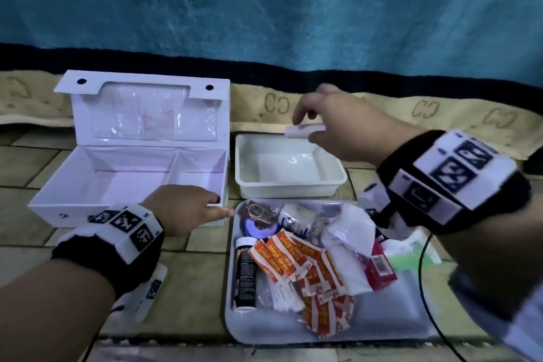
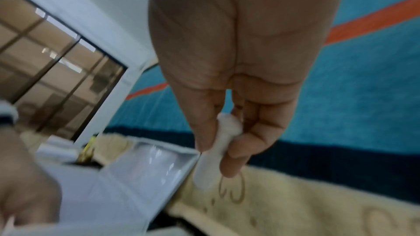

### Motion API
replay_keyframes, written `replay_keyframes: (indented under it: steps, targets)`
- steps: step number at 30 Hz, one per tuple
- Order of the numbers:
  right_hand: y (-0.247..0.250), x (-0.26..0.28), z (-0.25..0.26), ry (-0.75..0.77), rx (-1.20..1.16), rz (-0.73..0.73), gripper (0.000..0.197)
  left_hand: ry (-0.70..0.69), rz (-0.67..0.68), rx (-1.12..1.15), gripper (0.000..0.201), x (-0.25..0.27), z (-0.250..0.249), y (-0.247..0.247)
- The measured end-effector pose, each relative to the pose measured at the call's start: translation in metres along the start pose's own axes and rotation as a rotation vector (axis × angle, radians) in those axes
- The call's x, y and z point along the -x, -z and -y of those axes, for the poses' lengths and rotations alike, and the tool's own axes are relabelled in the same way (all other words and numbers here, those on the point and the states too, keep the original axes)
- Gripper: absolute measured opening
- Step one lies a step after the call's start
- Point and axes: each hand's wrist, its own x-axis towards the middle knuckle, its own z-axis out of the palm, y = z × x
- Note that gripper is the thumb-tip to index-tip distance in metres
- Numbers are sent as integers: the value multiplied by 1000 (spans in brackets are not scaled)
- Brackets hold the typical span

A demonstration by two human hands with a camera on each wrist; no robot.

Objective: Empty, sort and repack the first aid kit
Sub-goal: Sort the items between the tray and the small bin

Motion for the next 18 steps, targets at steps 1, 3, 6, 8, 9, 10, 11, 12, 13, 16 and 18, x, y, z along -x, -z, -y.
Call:
replay_keyframes:
  steps: [1,3,6,8,9,10,11,12,13,16,18]
  targets:
    - [6,18,-7,-34,-38,-39,25,4,-3,-1,47,-1,0,0]
    - [8,57,-20,-116,-124,-78,24,19,0,12,50,-1,-1,0]
    - [-12,113,-33,-249,-222,-69,11,24,10,44,63,-2,1,-2]
    - [-37,140,-40,-333,-287,-62,17,29,6,64,69,-3,2,-3]
    - [-48,150,-41,-358,-303,-74,19,39,-1,75,66,-4,2,-4]
    - [-59,157,-42,-371,-316,-89,21,48,-15,86,60,-4,2,-5]
    - [-68,162,-41,-383,-345,-116,23,53,-31,95,57,-5,2,-7]
    - [-76,166,-39,-390,-379,-142,25,55,-42,101,55,-5,2,-7]
    - [-82,169,-36,-382,-401,-166,25,58,-48,104,55,-5,1,-7]
    - [-90,173,-29,-325,-391,-269,22,68,-54,113,56,-4,1,-7]
    - [-88,176,-27,-316,-385,-330,20,79,-68,110,57,-3,0,-7]
